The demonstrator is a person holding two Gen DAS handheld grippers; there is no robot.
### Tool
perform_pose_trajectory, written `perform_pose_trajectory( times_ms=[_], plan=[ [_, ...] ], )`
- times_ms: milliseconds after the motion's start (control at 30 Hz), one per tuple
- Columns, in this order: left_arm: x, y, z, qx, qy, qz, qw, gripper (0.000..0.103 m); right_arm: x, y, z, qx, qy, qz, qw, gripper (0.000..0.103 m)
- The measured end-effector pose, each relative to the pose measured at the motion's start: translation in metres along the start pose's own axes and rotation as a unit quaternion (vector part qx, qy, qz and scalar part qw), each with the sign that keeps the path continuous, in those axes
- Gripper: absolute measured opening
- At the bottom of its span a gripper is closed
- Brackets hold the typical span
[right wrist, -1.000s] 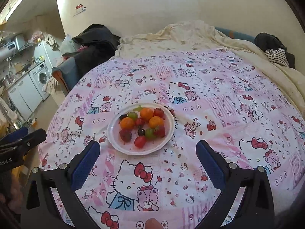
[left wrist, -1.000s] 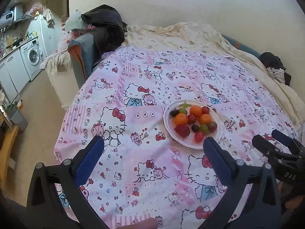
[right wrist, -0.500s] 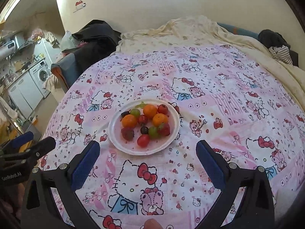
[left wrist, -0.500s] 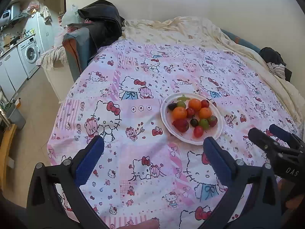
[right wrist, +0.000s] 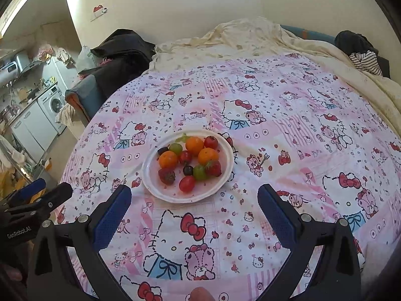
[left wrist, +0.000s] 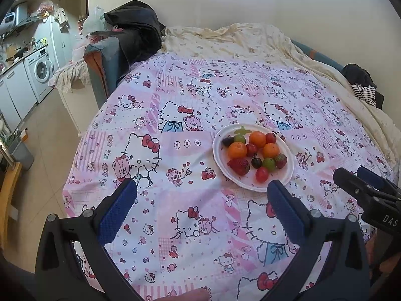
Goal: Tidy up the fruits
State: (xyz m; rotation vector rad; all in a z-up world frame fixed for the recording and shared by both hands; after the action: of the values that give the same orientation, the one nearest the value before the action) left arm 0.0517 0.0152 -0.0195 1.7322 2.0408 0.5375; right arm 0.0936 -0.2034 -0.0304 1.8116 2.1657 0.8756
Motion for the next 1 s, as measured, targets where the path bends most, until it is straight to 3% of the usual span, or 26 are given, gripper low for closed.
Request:
perform_pose_trajectory(
  times_ms=[1000],
  plan=[
    [0.001, 0.0022, -0.0039, -0.005, -0.002, -0.004, 1.0, 0.102, -0.0017, -0.0001, -0.0027, -0.004, 0.001, 0.0, 1.0, 0.103]
  ],
)
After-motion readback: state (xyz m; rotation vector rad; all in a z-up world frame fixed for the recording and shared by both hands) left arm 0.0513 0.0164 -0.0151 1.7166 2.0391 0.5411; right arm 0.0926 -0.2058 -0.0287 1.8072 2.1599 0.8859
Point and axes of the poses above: each gripper's, at about its wrist camera, not at the fingertips, and z roughly the way its jaws point, x to its left, y to its top, the point moved 3 cm from there along z, roughly the way its jaws point, and after that the axes turned 13 degrees about x, right-handed, at the moved point
